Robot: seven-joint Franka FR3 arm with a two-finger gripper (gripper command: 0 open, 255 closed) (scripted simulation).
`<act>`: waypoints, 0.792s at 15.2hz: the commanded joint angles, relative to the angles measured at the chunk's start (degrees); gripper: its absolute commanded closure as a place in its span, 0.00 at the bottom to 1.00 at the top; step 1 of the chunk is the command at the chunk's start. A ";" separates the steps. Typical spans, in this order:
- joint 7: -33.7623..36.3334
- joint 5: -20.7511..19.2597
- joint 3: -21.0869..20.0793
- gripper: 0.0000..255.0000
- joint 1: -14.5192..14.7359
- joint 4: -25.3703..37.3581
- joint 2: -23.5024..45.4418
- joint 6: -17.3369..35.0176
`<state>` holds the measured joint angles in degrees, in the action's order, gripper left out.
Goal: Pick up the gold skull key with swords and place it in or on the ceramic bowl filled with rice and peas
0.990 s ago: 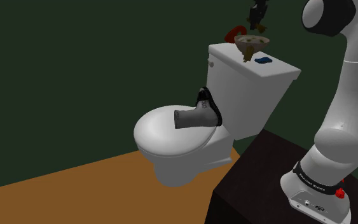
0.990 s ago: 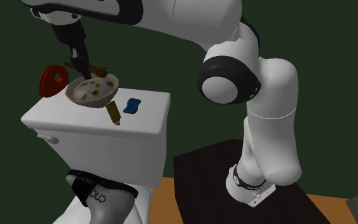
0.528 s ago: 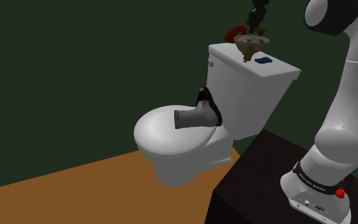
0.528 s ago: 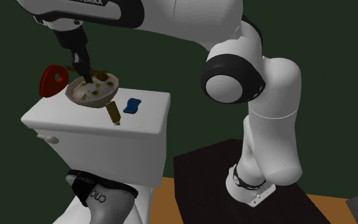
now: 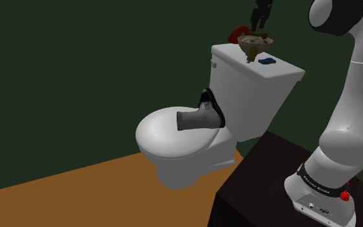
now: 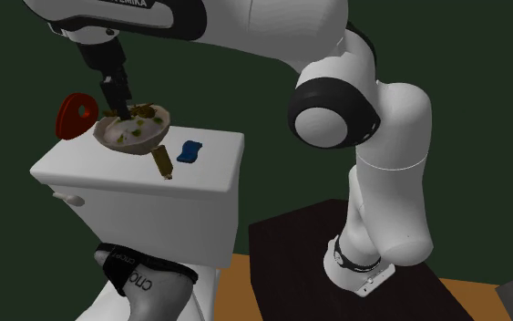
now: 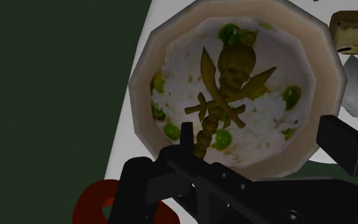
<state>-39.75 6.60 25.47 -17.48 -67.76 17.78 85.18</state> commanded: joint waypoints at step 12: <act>-0.53 2.96 -0.06 0.00 -3.67 17.38 6.32 -11.28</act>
<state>-40.28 9.56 25.41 -21.13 -50.43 24.08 73.93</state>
